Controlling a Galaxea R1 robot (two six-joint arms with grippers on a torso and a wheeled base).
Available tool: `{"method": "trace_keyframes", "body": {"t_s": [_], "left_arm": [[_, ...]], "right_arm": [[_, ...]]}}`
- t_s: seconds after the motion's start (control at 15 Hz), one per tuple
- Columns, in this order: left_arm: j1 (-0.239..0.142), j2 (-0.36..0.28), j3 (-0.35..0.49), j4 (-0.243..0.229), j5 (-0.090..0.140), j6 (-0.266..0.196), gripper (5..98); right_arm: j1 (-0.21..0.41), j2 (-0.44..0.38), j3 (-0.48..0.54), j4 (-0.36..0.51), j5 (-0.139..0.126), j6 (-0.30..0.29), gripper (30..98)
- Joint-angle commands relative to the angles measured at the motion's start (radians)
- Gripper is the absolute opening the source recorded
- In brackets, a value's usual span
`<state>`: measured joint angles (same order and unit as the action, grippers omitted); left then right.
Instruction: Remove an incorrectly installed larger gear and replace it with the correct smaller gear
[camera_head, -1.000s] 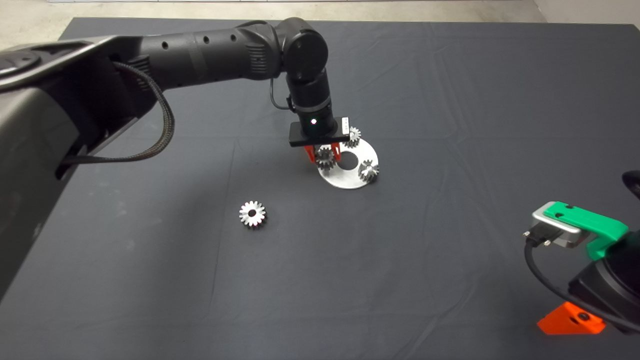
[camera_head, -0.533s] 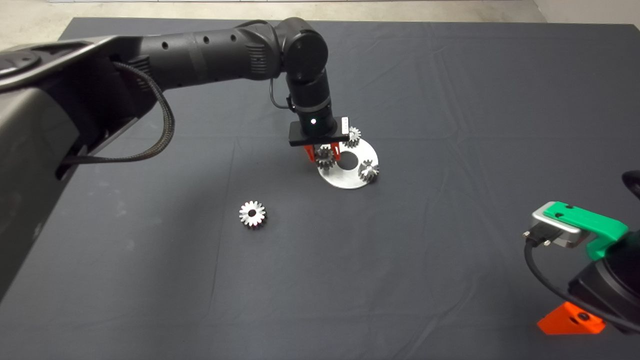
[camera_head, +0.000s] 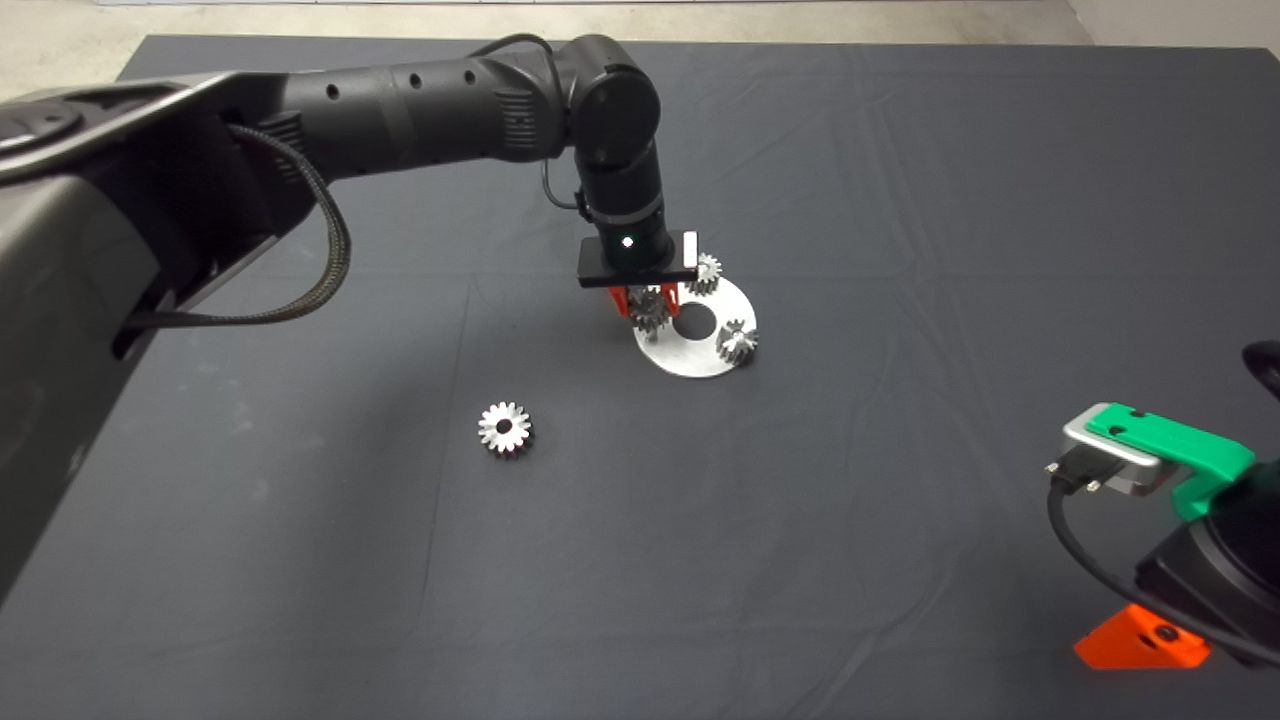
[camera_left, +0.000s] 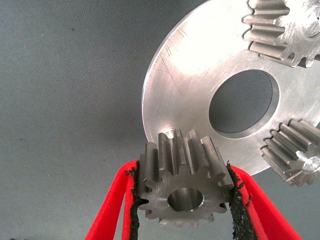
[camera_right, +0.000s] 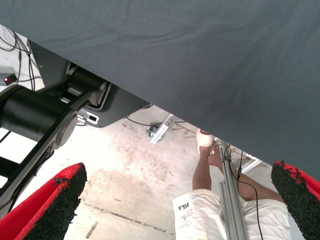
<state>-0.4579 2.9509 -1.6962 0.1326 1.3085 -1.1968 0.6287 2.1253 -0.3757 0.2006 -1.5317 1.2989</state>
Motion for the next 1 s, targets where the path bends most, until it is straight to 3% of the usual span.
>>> {"method": "trace_keyframes", "body": {"t_s": [0.0, 0.6, 0.93], "left_arm": [[-0.015, 0.008, 0.02, 0.025, 0.003, -0.003, 35.5], [-0.009, 0.009, 0.032, 0.048, 0.009, -0.001, 35.5], [-0.009, 0.009, 0.034, 0.052, 0.069, -0.001, 35.5]], "right_arm": [[0.013, 0.002, 0.003, 0.022, -0.094, 0.006, 97.7], [0.013, 0.003, 0.002, 0.022, -0.094, 0.006, 97.7], [0.013, 0.003, 0.002, 0.022, -0.094, 0.006, 97.7]]}}
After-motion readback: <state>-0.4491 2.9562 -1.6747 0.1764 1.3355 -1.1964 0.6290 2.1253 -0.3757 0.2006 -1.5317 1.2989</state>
